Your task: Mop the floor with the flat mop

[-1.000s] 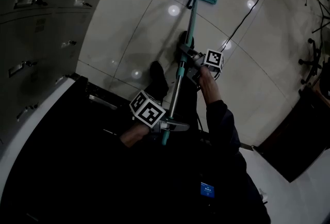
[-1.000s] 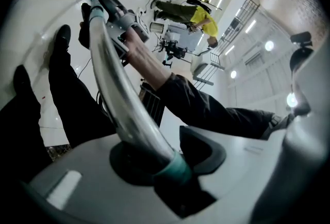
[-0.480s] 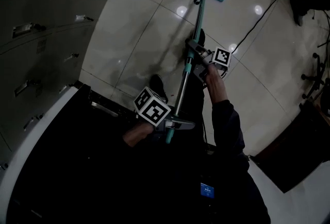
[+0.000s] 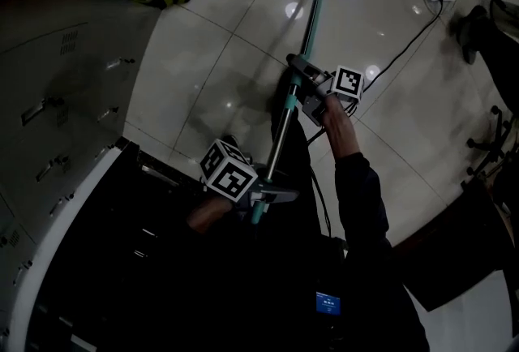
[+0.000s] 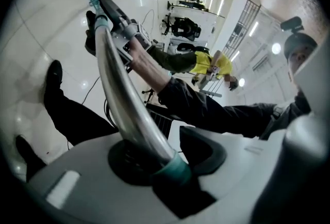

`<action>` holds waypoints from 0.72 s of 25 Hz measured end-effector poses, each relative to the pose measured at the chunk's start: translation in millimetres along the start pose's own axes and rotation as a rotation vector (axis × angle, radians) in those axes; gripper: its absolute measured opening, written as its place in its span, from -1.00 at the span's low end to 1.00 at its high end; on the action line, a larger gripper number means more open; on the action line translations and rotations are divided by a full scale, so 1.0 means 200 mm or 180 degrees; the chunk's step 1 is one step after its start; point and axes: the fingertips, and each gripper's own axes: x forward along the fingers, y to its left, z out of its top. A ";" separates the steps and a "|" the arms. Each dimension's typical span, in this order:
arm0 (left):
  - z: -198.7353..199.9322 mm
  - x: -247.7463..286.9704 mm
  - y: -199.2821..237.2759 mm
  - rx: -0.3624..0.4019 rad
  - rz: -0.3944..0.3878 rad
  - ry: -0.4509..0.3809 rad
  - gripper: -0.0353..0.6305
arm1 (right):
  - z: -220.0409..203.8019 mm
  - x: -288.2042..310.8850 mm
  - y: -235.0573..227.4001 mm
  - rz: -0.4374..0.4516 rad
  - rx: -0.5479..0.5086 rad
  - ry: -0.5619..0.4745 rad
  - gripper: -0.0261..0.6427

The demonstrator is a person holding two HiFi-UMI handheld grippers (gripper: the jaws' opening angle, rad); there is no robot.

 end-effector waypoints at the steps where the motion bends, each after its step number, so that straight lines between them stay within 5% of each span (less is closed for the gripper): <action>1: 0.09 0.01 -0.02 -0.0002 -0.0005 -0.0034 -0.44 | 0.08 0.00 0.02 -0.0012 -0.0020 0.0007 -0.28; 9: 0.47 0.11 -0.07 0.0046 0.0026 -0.0041 -0.44 | 0.48 0.00 0.08 -0.0157 -0.0133 0.0080 -0.28; 18: 0.09 0.04 -0.04 0.0066 0.0093 -0.0096 -0.50 | 0.14 -0.04 0.11 -0.0050 -0.0228 0.0003 -0.28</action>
